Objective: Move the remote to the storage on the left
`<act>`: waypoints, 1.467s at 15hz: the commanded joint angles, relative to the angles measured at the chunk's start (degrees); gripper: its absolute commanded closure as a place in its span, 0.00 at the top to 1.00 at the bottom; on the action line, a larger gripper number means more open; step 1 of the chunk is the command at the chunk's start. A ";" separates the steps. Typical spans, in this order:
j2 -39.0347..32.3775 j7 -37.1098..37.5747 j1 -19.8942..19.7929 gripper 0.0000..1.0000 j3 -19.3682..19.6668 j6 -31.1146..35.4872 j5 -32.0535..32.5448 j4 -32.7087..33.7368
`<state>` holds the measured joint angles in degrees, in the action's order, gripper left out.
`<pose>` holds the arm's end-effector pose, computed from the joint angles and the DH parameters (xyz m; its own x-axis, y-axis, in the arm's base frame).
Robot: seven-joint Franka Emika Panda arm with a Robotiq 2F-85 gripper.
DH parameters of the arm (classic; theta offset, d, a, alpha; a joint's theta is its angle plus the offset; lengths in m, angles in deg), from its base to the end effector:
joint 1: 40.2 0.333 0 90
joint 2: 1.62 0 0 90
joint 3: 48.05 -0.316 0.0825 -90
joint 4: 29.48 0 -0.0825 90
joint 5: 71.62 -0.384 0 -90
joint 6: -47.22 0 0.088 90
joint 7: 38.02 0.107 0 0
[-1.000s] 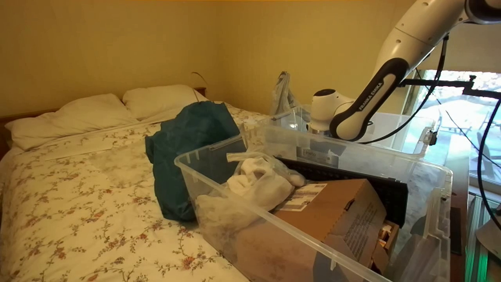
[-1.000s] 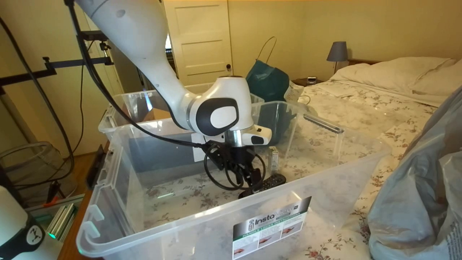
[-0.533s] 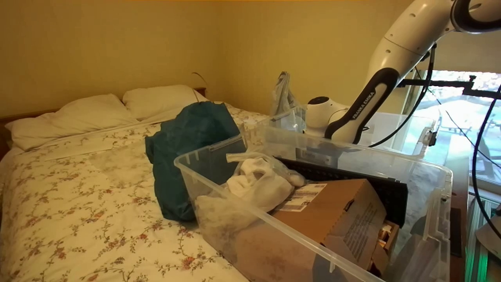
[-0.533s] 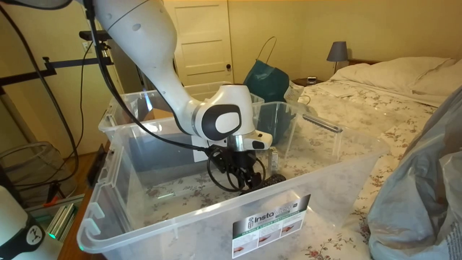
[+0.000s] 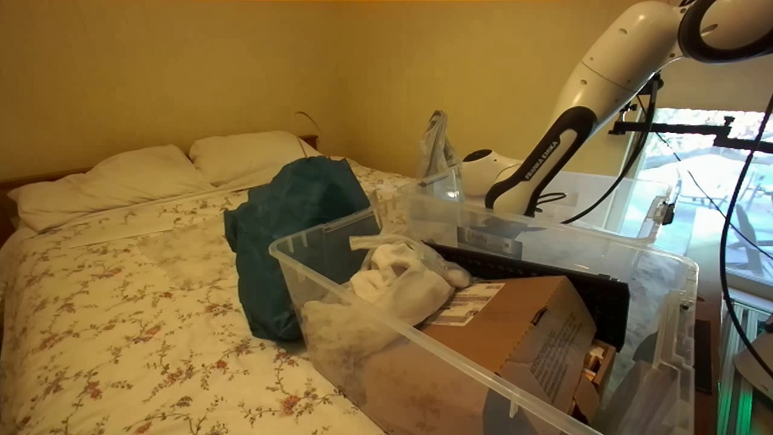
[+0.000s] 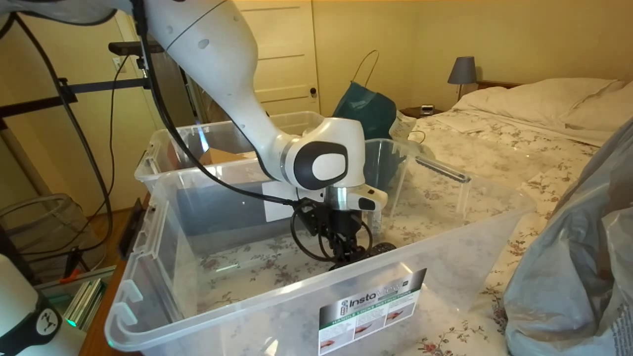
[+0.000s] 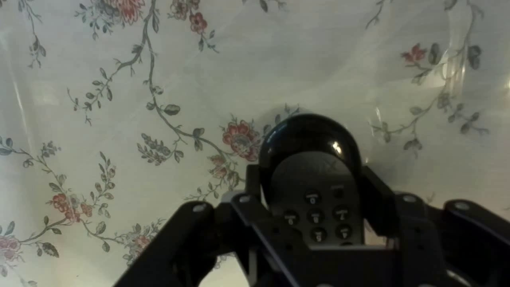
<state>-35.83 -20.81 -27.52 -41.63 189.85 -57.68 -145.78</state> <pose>0.5763 0.0633 0.1382 0.9951 0.0171 -0.0972 0.0381 -0.9751 0.2185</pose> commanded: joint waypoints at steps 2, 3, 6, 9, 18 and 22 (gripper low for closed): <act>0.87 -0.68 -2.10 0.35 -1.67 -3.52 -2.96 1.41; 2.77 -1.69 -3.04 0.35 -2.46 -2.85 -4.18 0.04; 10.19 -2.36 -4.55 0.35 -3.58 0.85 -6.39 -6.02; 19.20 -1.16 -4.95 0.35 -3.93 6.30 -7.42 -12.70; 36.18 7.40 -5.38 0.85 -7.09 12.50 -4.23 -24.20; 28.96 13.42 -6.76 1.00 -7.72 14.51 5.06 -23.20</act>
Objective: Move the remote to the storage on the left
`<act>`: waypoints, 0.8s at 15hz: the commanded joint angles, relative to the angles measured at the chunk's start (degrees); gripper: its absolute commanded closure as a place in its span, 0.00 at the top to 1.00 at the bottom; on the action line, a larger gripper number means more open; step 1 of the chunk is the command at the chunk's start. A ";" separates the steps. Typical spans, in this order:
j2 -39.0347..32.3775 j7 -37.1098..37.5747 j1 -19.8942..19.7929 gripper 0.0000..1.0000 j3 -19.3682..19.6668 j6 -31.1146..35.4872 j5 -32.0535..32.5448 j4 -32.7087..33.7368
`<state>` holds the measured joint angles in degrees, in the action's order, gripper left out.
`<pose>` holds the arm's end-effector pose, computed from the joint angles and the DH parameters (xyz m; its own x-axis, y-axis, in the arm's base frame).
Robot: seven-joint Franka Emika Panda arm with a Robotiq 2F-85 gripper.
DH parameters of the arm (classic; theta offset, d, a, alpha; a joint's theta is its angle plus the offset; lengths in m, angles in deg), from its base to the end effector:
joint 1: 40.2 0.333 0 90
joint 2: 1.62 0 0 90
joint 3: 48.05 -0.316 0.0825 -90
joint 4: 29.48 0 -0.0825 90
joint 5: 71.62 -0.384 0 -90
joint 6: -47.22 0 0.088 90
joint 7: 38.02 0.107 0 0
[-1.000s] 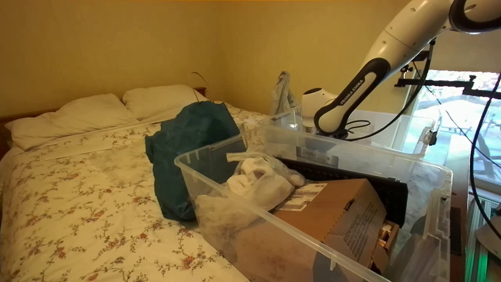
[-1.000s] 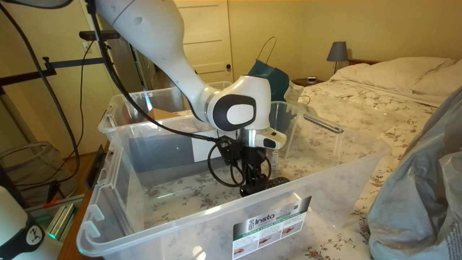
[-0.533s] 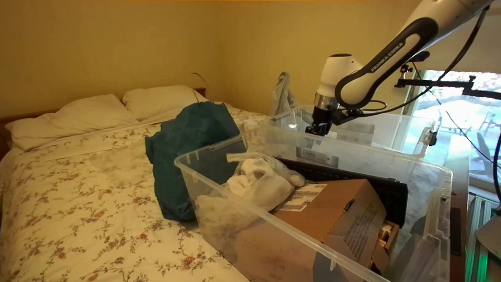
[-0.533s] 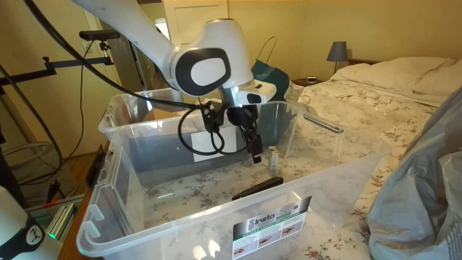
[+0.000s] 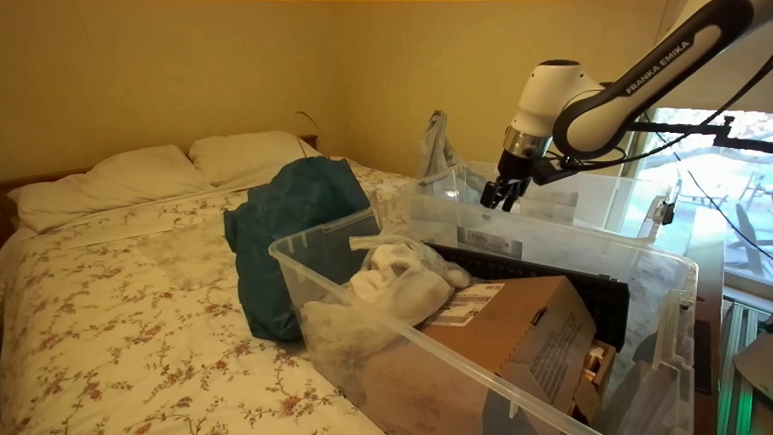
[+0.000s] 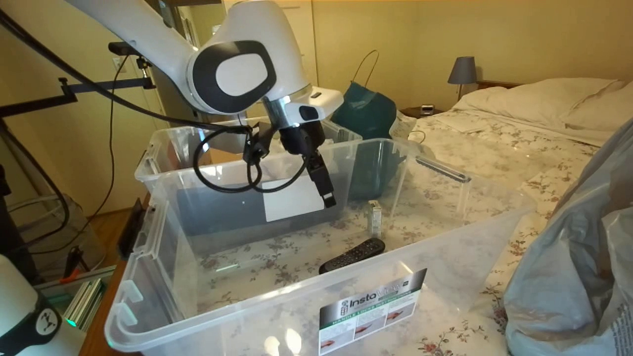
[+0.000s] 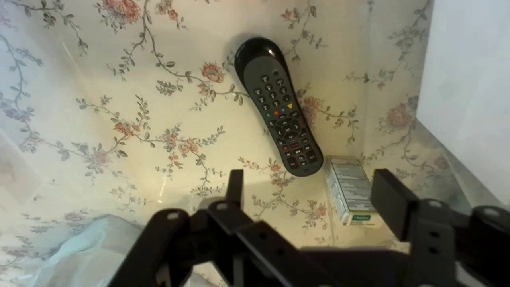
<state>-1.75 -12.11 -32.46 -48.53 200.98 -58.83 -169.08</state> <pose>0.4989 0.0791 0.3262 0.9570 -0.1118 0.2676 -0.1240 -0.9919 0.0290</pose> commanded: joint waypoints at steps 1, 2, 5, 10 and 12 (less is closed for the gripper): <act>-8.03 6.31 -1.76 1.00 -0.28 3.86 8.23 1.21; -10.28 6.55 -1.51 1.00 0.39 4.95 8.99 1.90; -9.78 4.72 0.00 1.00 1.99 3.89 5.63 0.89; -15.26 1.99 0.01 1.00 2.73 4.07 2.31 4.06; -17.20 -1.63 -0.53 1.00 2.89 4.44 2.42 5.52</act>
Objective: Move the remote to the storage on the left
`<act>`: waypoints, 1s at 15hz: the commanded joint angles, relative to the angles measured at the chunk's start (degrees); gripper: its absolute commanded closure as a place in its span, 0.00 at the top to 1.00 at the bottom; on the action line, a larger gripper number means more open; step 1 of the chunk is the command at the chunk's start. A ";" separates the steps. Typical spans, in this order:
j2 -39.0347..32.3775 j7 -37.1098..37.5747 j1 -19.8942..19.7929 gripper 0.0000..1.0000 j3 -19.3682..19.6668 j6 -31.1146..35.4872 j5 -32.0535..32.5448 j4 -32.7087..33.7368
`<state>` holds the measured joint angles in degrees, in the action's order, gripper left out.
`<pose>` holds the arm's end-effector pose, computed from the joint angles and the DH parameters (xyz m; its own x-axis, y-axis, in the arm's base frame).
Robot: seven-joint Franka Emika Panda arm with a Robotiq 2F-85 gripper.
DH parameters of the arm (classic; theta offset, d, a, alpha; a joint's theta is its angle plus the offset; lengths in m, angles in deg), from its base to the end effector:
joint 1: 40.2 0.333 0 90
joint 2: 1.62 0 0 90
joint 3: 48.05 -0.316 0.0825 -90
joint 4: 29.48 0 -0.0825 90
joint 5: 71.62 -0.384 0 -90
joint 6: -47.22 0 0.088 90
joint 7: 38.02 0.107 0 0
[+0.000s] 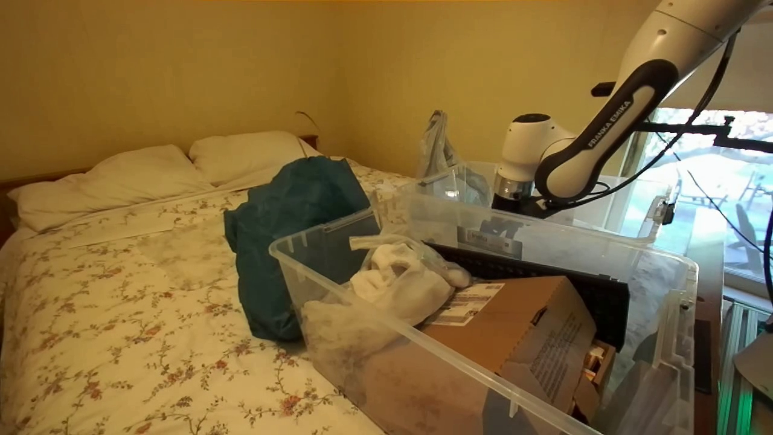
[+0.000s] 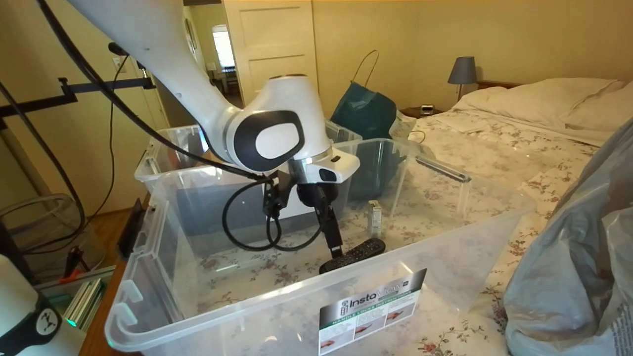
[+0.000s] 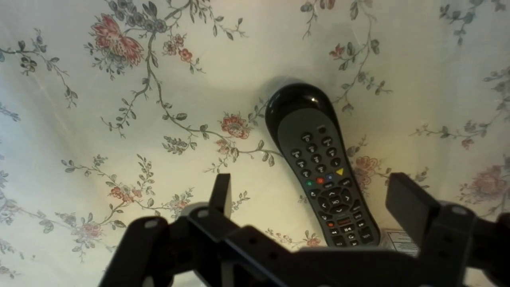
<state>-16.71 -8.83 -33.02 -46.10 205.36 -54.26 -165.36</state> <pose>0.5161 0.0594 0.2248 0.9775 -0.1326 0.1638 -0.1478 -0.9854 0.0841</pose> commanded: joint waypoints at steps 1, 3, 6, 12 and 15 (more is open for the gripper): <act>-3.45 -7.21 -0.71 1.00 -0.01 -0.86 -3.53 2.97; -5.84 -12.62 -2.04 1.00 -1.13 -1.71 -6.05 4.90; -9.91 -20.29 -3.86 1.00 -3.08 -4.42 -10.69 8.68; -16.22 -29.97 -5.98 1.00 -5.33 -11.09 -15.12 17.42; -18.46 -26.22 -2.69 1.00 -2.04 -12.48 -11.44 20.12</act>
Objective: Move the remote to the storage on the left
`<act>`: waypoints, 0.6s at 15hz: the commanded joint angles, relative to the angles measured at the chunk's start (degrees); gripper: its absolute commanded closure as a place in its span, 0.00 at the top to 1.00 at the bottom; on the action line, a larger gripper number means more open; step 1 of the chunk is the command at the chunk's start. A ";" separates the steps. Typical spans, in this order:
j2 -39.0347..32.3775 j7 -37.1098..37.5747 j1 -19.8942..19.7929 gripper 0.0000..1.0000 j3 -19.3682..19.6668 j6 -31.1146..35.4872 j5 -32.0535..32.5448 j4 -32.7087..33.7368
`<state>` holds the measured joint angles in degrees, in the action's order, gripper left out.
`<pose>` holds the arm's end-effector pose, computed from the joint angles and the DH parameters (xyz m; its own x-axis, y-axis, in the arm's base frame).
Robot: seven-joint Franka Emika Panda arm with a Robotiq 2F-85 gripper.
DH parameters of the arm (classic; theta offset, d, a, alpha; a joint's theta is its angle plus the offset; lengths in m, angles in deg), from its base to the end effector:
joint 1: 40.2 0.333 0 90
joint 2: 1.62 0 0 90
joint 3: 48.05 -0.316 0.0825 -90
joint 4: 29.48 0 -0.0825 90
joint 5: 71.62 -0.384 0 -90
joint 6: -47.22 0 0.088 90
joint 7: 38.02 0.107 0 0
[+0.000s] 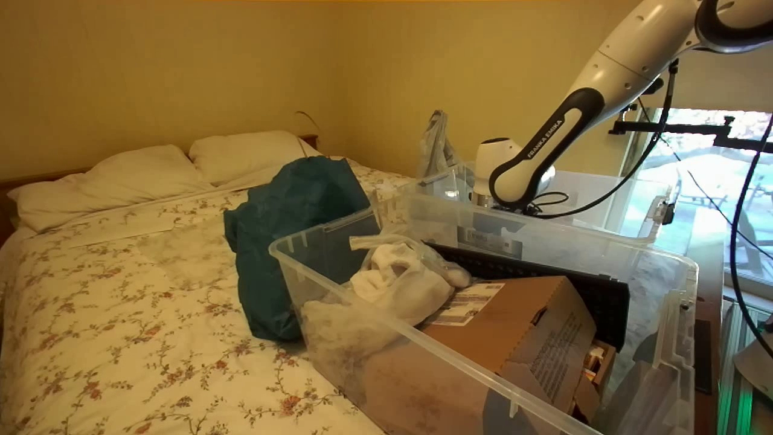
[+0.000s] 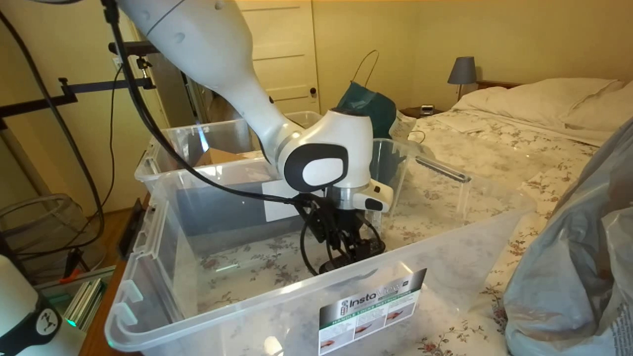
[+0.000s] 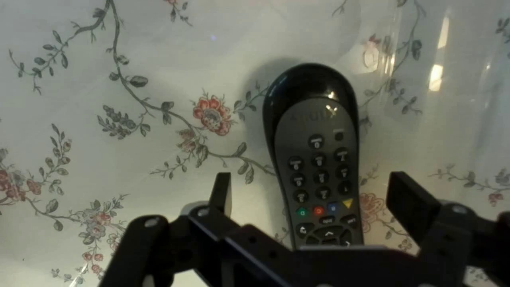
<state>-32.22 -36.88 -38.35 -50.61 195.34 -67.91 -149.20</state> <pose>0.5757 0.0459 0.1602 0.9936 0.1064 -0.0374 0.1069 -0.9942 0.0101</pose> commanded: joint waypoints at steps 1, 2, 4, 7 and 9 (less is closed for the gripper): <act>-3.52 2.00 3.11 1.00 2.88 -3.12 2.55 4.52; -4.05 1.95 3.60 1.00 3.11 -3.48 2.86 4.77; -5.02 2.35 4.83 1.00 3.89 -3.82 3.83 5.07; -6.21 2.77 5.87 0.66 4.43 -4.19 4.62 5.49; -6.36 3.21 6.32 0.51 4.69 -4.41 4.75 6.04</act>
<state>-37.15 -35.47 -33.27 -47.04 192.72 -64.87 -145.36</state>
